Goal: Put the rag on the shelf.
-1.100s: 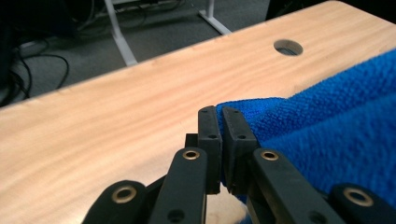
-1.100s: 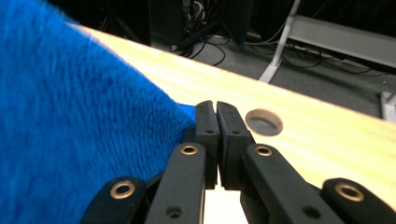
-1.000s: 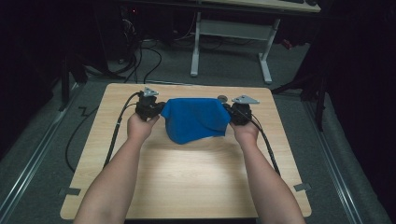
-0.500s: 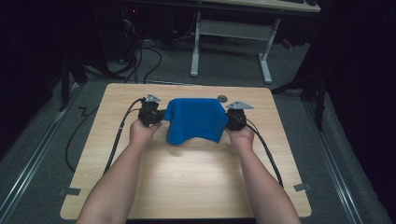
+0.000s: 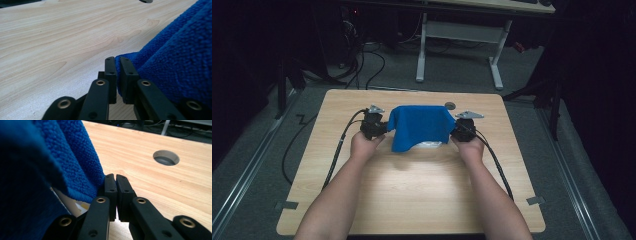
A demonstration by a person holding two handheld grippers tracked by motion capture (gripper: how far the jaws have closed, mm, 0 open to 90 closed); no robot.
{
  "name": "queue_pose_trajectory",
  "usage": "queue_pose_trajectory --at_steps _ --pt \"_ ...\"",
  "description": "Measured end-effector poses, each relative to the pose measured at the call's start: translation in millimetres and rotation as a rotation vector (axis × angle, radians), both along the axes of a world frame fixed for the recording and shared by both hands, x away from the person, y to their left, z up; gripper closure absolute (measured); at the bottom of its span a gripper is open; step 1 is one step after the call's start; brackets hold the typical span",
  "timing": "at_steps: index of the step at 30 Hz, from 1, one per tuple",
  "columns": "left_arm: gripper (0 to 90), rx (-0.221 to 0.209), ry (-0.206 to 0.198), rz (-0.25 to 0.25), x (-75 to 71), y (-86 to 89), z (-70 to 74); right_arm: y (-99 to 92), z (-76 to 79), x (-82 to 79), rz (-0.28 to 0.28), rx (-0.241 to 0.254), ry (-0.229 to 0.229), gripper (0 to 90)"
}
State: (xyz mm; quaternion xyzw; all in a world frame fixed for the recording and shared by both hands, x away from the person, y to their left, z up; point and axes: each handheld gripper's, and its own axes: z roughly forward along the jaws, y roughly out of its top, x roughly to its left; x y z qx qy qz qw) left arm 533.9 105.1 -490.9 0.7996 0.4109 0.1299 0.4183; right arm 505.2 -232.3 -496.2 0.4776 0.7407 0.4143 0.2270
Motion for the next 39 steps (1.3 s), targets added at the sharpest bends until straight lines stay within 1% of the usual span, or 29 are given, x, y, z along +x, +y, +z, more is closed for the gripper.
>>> queue_pose_trajectory --at_steps 2,3,4,6,7,8,9,11,12,14,16,20,23,24,27,29,30,31,32,33,34,35,36,37,39 --pt "83.4 0.009 -0.001 -0.005 -1.3 -0.8 0.3 0.7 -1.5 0.6 -0.002 -0.007 0.001 88.4" --pt "82.7 0.01 -0.002 -0.006 -2.1 -1.3 0.5 0.9 -2.7 0.9 -0.005 -0.001 0.009 88.3" --pt "80.9 0.011 -0.003 -0.006 -2.7 -1.5 0.9 1.2 -4.0 1.4 -0.006 0.0 0.016 88.1" --pt "74.3 0.015 -0.008 -0.001 -3.9 -1.0 2.4 1.5 -6.6 2.2 -0.008 -0.001 0.021 85.8" --pt "70.9 0.009 -0.011 0.007 -4.9 -0.2 3.6 1.5 -7.2 2.2 -0.011 0.006 0.029 81.2" --pt "68.6 -0.006 -0.023 0.015 -6.3 2.1 5.0 1.3 -7.6 2.3 -0.014 0.006 0.034 74.9" --pt "66.7 -0.025 -0.03 0.03 -7.5 4.9 6.6 1.1 -7.7 2.4 -0.026 -0.009 0.039 70.2" --pt "62.8 -0.05 -0.033 0.06 -8.7 11.0 8.9 -1.1 -5.6 1.8 -0.041 -0.018 0.034 67.0" --pt "62.1 -0.053 -0.035 0.067 -9.5 13.6 9.7 -2.9 -3.7 1.4 -0.046 -0.017 0.031 65.6" --pt "60.4 -0.039 -0.045 0.081 -11.8 18.3 11.1 -6.0 0.6 0.6 -0.058 -0.019 0.016 63.3" --pt "58.6 -0.037 -0.051 0.093 -13.7 21.9 12.0 -9.8 7.1 -0.9 -0.066 -0.012 -0.001 61.7" --pt "54.5 -0.046 -0.063 0.119 -18.2 30.1 14.9 -13.6 17.0 -4.9 -0.074 0.001 -0.026 59.5" --pt "51.8 -0.049 -0.073 0.129 -23.2 34.0 16.2 -15.1 23.2 -9.3 -0.067 -0.004 -0.048 56.0" --pt "50.9 -0.049 -0.078 0.131 -25.3 35.4 16.5 -15.2 24.4 -10.7 -0.068 -0.004 -0.048 54.7" --pt "48.6 -0.048 -0.089 0.134 -33.7 39.7 17.2 -15.0 29.0 -16.6 -0.064 -0.019 -0.058 51.3" --pt "47.5 -0.049 -0.1 0.134 -40.0 42.6 16.7 -15.7 30.9 -22.2 -0.059 -0.025 -0.084 51.0" --pt "47.0 -0.054 -0.104 0.134 -43.3 44.4 16.1 -16.5 31.4 -25.9 -0.064 -0.028 -0.106 50.9" --pt "46.6 -0.056 -0.103 0.133 -46.6 46.3 15.3 -17.8 32.1 -28.6 -0.064 -0.035 -0.108 50.1" --pt "46.3 -0.058 -0.102 0.134 -49.2 47.8 14.5 -18.7 32.9 -31.1 -0.064 -0.035 -0.096 48.4" --pt "46.0 -0.067 -0.101 0.133 -54.1 50.4 12.8 -19.7 33.1 -32.9 -0.06 -0.038 -0.097 47.7" --pt "45.8 -0.075 -0.098 0.131 -58.3 52.4 11.1 -21.4 33.2 -37.5 -0.061 -0.037 -0.109 47.4" --pt "45.7 -0.08 -0.1 0.13 -62.5 54.2 9.0 -22.9 32.8 -41.9 -0.064 -0.031 -0.131 47.4" --pt "45.7 -0.08 -0.092 0.126 -66.2 55.8 7.1 -23.9 32.6 -45.7 -0.069 -0.031 -0.136 47.3" --pt "45.3 -0.083 -0.094 0.128 -69.9 57.1 4.8 -25.3 31.7 -48.6 -0.064 -0.035 -0.144 47.0" --pt "45.1 -0.089 -0.095 0.125 -76.8 60.5 0.9 -27.0 30.6 -53.5 -0.064 -0.051 -0.132 45.8"
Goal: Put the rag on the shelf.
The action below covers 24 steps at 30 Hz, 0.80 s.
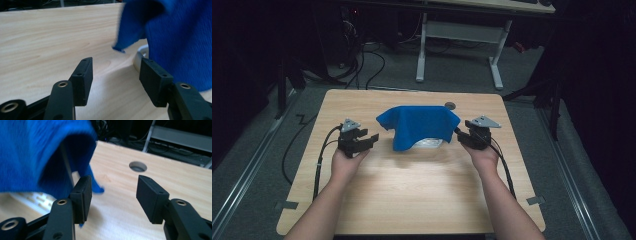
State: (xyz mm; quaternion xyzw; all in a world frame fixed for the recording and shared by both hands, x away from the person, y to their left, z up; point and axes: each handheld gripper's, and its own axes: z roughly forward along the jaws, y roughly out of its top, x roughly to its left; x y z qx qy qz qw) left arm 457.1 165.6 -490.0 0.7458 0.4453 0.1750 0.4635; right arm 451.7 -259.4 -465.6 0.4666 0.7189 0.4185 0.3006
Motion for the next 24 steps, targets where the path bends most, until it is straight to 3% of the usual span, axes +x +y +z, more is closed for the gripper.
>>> queue_pose_trajectory --at_steps 4,6,12,14,16,19,22,24 --pt "45.1 -0.004 0.005 -0.004 -11.3 5.1 -6.7 -1.3 -0.3 -7.7 0.011 -0.017 0.012 44.5" --pt "44.8 0.002 0.003 -0.008 -16.4 6.9 -8.4 -1.3 -0.7 -13.9 0.015 -0.013 -0.027 44.6" --pt "44.4 -0.007 0.001 -0.028 -33.3 9.3 -8.4 3.4 1.3 -28.2 0.045 -0.036 0.004 39.9" --pt "44.2 -0.006 -0.009 -0.039 -41.1 8.7 -8.2 4.9 0.1 -37.2 0.055 -0.033 -0.036 40.0" --pt "44.1 -0.002 -0.008 -0.053 -49.1 8.2 -7.7 6.7 -1.6 -46.2 0.065 -0.04 -0.043 38.4" --pt "43.7 -0.006 -0.01 -0.071 -63.2 7.9 -8.1 9.5 -3.1 -58.9 0.077 -0.078 -0.004 34.0" --pt "43.5 -0.019 -0.001 -0.086 -77.2 7.9 -9.4 8.0 -7.7 -78.7 0.086 -0.069 -0.067 34.0" --pt "43.4 -0.023 0.008 -0.098 -89.1 6.5 -12.2 6.3 -11.6 -91.3 0.078 -0.064 -0.051 32.7"
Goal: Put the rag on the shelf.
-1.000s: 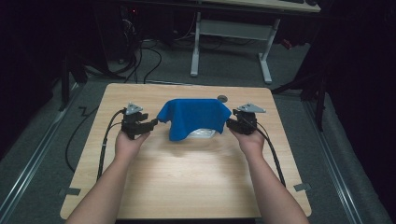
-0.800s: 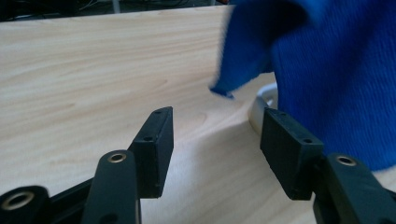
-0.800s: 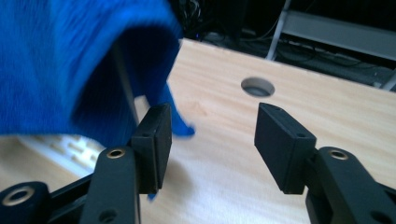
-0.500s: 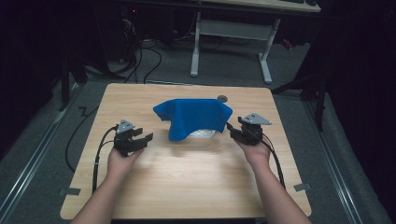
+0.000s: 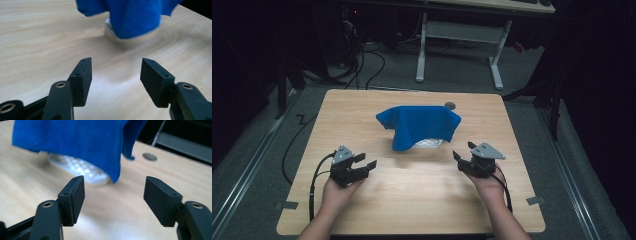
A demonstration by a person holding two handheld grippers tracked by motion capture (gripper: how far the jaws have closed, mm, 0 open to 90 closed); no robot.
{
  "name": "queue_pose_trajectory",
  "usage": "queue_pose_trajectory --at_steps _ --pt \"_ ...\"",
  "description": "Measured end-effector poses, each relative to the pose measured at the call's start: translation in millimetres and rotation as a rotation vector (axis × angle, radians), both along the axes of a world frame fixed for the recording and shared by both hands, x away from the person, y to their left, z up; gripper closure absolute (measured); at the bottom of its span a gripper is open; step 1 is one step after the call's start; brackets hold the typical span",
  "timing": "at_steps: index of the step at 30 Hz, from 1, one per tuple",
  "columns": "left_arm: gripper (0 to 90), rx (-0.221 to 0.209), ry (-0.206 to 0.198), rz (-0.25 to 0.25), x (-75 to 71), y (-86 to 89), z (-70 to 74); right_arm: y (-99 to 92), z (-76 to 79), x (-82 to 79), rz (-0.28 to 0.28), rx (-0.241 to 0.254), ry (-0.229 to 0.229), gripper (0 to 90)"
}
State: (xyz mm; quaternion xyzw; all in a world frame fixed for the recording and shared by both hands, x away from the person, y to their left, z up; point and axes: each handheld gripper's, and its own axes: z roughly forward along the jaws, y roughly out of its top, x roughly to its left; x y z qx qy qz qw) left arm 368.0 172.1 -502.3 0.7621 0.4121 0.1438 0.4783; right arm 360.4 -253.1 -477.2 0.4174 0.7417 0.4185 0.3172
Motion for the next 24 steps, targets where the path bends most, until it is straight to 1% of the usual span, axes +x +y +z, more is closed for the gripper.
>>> queue_pose_trajectory --at_steps 1,3,5,7,8,10,12,13,14,15,16,19,21,22,24 --pt "43.1 -0.001 0.01 -0.01 -5.2 -1.2 -1.9 -1.7 -2.7 -6.3 -0.003 0.011 0.013 32.5" --pt "42.2 0.009 0.018 -0.028 -16.9 -4.1 -6.3 -4.5 -9.5 -18.9 -0.008 0.026 0.037 31.5" --pt "41.3 0.028 0.017 -0.046 -30.1 -6.5 -10.8 -7.8 -16.8 -31.5 -0.004 0.012 0.047 30.9" --pt "41.1 0.066 0.017 -0.054 -44.0 -8.9 -15.1 -10.9 -22.0 -43.6 0.0 0.009 0.065 29.9" --pt "41.1 0.081 0.024 -0.061 -50.6 -10.3 -16.7 -12.4 -24.3 -50.1 0.005 0.006 0.072 29.5" --pt "40.5 0.096 0.036 -0.077 -63.4 -12.8 -20.5 -17.7 -28.1 -63.8 -0.001 -0.022 0.074 29.5" --pt "40.3 0.119 0.049 -0.092 -72.0 -15.7 -24.8 -24.4 -32.3 -74.4 -0.014 -0.019 0.096 29.4" --pt "40.1 0.141 0.049 -0.101 -73.3 -17.4 -25.7 -27.0 -35.2 -77.7 -0.012 -0.018 0.108 29.3" --pt "39.8 0.156 0.04 -0.107 -73.3 -19.3 -25.5 -28.7 -38.5 -79.2 -0.008 -0.022 0.12 29.3" --pt "39.5 0.16 0.031 -0.108 -72.7 -20.5 -25.0 -29.5 -41.1 -79.0 -0.003 -0.03 0.135 29.3" --pt "39.4 0.159 0.024 -0.107 -71.3 -21.2 -24.3 -29.5 -42.3 -77.7 -0.002 -0.03 0.142 29.0" --pt "39.2 0.136 0.036 -0.098 -67.2 -21.0 -24.9 -27.5 -43.8 -71.8 -0.004 -0.014 0.142 29.0" --pt "39.0 0.149 0.033 -0.099 -67.4 -20.4 -25.7 -25.5 -43.5 -71.0 -0.001 0.008 0.14 29.0" --pt "38.9 0.15 0.032 -0.096 -67.4 -19.6 -26.1 -24.9 -43.3 -71.3 0.003 0.011 0.138 29.1" --pt "38.9 0.134 0.041 -0.087 -66.4 -16.8 -26.1 -24.4 -42.6 -71.8 0.005 0.019 0.137 28.7"
